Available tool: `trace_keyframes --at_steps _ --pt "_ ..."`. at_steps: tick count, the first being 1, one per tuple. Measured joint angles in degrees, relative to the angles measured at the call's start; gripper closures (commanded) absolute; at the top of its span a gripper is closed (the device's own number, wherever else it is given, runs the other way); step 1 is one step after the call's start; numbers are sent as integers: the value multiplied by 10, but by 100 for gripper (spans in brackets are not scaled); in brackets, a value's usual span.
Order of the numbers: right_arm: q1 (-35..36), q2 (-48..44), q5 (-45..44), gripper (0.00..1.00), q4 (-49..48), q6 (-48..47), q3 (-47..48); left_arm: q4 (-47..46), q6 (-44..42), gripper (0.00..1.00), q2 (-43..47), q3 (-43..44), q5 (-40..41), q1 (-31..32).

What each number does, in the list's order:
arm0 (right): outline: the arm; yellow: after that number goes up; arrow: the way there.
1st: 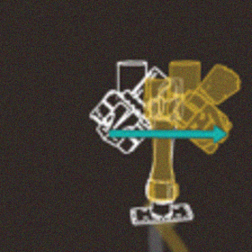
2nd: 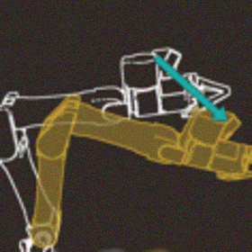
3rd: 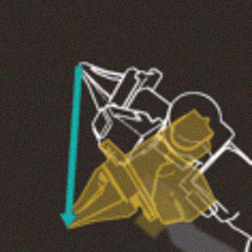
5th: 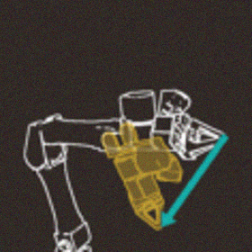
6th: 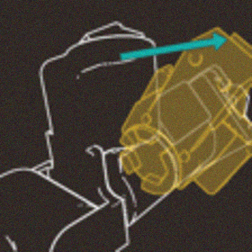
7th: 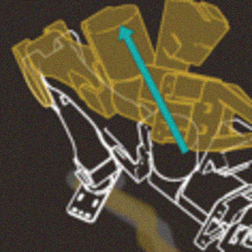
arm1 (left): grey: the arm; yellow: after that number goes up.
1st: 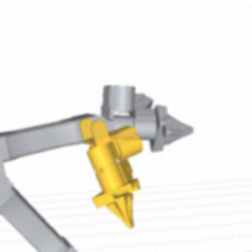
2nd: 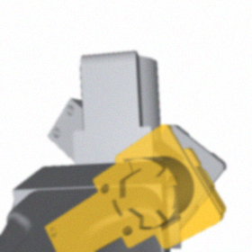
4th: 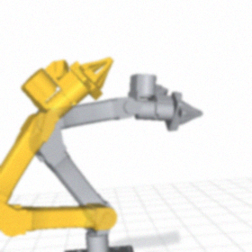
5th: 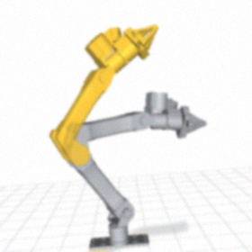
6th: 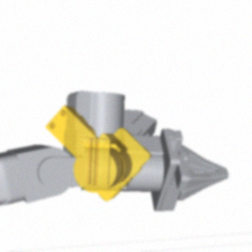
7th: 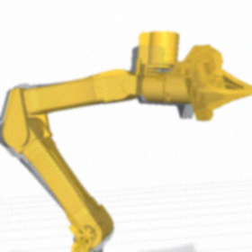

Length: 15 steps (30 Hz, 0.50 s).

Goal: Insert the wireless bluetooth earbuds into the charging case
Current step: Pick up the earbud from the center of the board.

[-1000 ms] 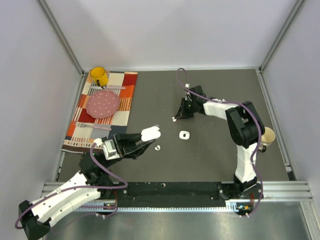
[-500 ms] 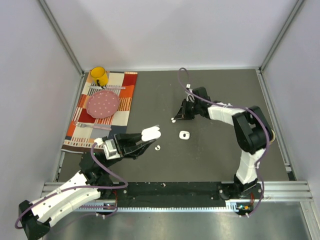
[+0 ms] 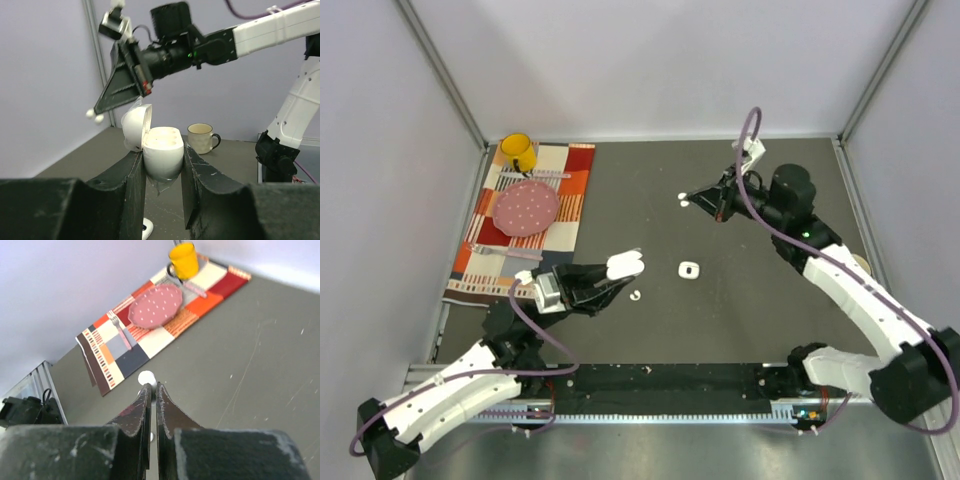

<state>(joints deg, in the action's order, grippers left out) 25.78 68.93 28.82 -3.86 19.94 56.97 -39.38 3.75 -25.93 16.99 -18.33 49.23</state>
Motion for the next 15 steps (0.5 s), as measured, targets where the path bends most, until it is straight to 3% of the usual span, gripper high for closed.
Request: trace_keyframes --at_steps 8,15 --pt "28 -132 52 100 35 -116 4 4 11 100 -18 3 -1 0" --pt "100 -171 109 100 101 -233 42 -1 20 100 -39 4 -10 0"
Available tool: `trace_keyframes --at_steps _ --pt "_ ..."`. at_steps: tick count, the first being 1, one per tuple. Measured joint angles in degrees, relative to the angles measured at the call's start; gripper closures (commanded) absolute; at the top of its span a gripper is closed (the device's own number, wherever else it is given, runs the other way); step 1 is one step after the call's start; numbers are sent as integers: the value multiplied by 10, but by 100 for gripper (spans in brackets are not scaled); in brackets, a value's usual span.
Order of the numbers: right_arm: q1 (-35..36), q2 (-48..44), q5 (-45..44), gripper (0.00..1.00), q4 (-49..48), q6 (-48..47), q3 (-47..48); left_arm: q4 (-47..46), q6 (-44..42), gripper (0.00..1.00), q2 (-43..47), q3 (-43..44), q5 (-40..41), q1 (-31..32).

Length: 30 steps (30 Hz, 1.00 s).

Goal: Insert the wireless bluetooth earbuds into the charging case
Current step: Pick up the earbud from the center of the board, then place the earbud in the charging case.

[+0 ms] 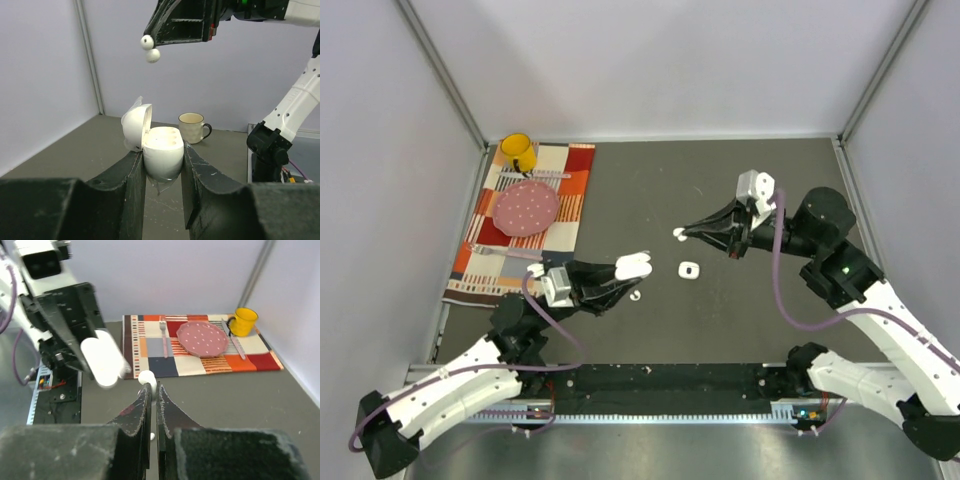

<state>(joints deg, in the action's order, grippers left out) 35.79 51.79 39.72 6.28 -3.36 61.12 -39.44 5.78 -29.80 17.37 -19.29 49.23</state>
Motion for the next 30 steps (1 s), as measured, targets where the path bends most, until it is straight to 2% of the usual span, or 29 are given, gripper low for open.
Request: trace_keyframes --at_steps 13,21,30 --pt "129 -4 21 100 116 -157 66 -7 12 100 -43 16 -40 0" --pt "218 35 -58 100 155 -225 88 -9 16 100 -54 22 -60 0" --pt "247 86 -136 100 191 -278 92 -12 16 100 -61 26 -84 0"
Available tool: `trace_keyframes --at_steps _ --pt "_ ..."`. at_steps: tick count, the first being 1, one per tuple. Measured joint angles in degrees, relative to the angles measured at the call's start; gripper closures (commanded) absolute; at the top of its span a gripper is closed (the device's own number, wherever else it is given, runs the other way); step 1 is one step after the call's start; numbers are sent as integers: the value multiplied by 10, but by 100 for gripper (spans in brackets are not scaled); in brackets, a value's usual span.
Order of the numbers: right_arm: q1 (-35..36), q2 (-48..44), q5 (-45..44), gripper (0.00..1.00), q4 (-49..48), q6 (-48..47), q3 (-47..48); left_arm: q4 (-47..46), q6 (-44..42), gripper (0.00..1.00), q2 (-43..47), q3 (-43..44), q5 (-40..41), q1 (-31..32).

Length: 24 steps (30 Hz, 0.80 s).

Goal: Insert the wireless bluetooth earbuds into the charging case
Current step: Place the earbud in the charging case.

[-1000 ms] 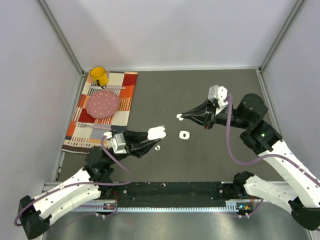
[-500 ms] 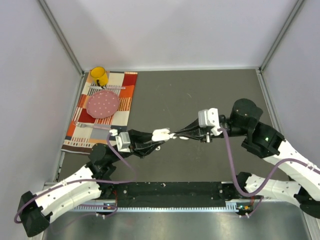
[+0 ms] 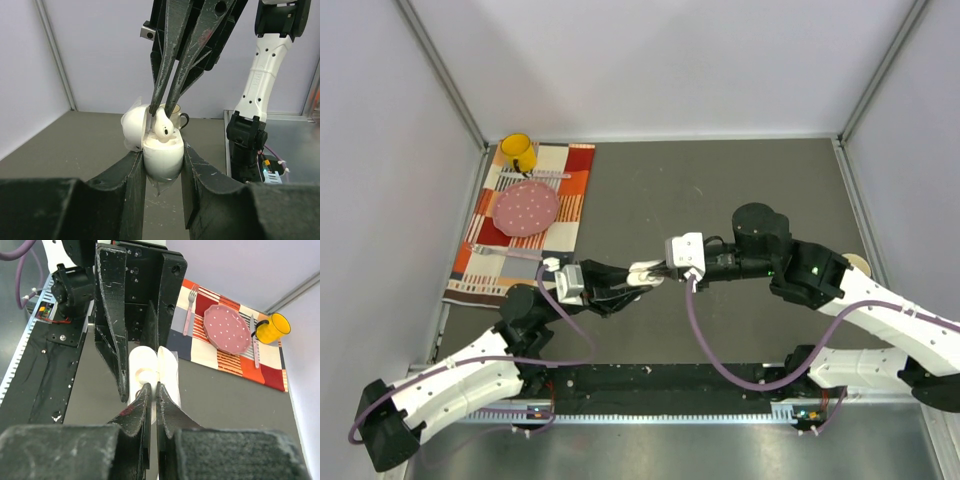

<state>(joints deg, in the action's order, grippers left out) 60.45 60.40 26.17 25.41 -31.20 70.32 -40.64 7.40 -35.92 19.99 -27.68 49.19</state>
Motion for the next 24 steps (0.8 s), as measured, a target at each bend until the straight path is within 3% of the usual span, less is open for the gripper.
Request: trace_keyframes --at_steps 24 --pt "29 -7 -37 100 12 -19 7 0 0 100 -14 7 -15 0"
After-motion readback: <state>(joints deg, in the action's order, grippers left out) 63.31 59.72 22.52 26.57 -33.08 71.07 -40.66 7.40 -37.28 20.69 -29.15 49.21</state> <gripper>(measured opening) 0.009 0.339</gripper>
